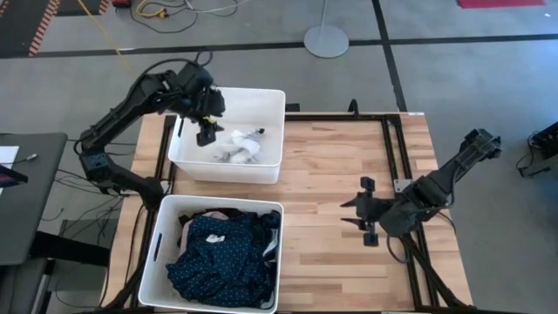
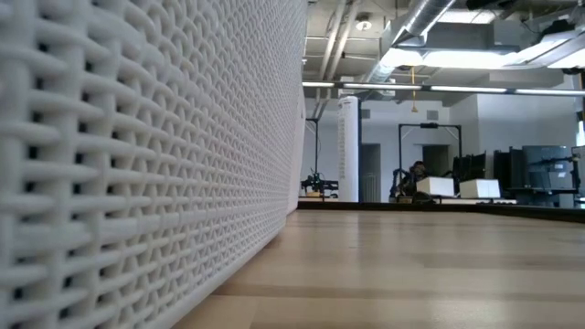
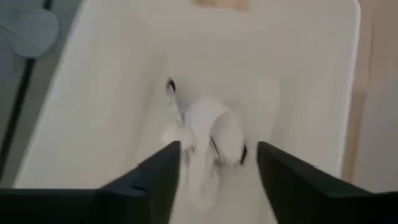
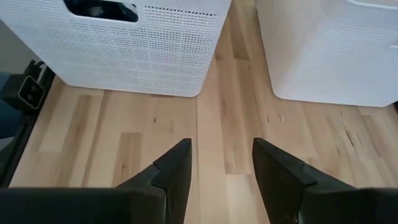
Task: Sort clothes
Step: Put the white sock into the top white laundry organizer, then return to Home Position
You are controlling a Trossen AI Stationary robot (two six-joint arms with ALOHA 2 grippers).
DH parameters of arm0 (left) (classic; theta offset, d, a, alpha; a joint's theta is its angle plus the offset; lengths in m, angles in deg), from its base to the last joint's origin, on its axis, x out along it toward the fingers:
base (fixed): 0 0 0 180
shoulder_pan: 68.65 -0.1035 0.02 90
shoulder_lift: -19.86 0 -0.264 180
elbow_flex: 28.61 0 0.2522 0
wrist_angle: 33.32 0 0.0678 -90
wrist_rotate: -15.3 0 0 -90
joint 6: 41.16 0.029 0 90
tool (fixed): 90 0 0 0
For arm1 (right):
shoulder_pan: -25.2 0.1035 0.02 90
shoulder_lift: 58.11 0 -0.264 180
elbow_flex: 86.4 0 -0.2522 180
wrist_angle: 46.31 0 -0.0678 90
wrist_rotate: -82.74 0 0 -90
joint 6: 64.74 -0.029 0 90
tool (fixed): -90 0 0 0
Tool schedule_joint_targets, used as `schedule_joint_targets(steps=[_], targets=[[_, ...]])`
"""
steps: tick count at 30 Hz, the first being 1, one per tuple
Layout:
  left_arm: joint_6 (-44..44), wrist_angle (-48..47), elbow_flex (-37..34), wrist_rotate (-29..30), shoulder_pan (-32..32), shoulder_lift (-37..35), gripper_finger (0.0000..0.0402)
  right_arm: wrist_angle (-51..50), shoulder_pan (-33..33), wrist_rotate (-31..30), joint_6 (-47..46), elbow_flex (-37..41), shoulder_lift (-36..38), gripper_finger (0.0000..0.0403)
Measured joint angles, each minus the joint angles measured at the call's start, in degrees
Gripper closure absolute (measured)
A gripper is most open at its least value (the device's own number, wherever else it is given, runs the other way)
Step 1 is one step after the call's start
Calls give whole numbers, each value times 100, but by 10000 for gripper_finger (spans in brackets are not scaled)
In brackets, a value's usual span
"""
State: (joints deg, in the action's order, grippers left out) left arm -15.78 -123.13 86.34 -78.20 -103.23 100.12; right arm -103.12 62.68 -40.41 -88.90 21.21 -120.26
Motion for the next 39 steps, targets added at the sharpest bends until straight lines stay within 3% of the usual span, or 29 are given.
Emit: schedule_joint_targets(steps=[3,6,13,23,31,39], targets=[[-23,-341,-2,-5,34,-40,153,-7,46,2,24,0,35,220],[-135,-454,-2,-10,149,-209,135,-7,85,0,24,0,159,220],[-334,-30,-4,-2,613,-1137,145,-11,295,-111,56,0,500,221],[-824,877,-190,-9,1558,-2770,151,-24,826,-753,445,0,1083,221],[-1111,1116,-1340,-6,1696,-4112,151,-22,1129,-1288,748,0,1508,221],[-1138,2477,-3130,-99,1696,-5787,151,-24,1569,-1976,1058,0,1945,221]])
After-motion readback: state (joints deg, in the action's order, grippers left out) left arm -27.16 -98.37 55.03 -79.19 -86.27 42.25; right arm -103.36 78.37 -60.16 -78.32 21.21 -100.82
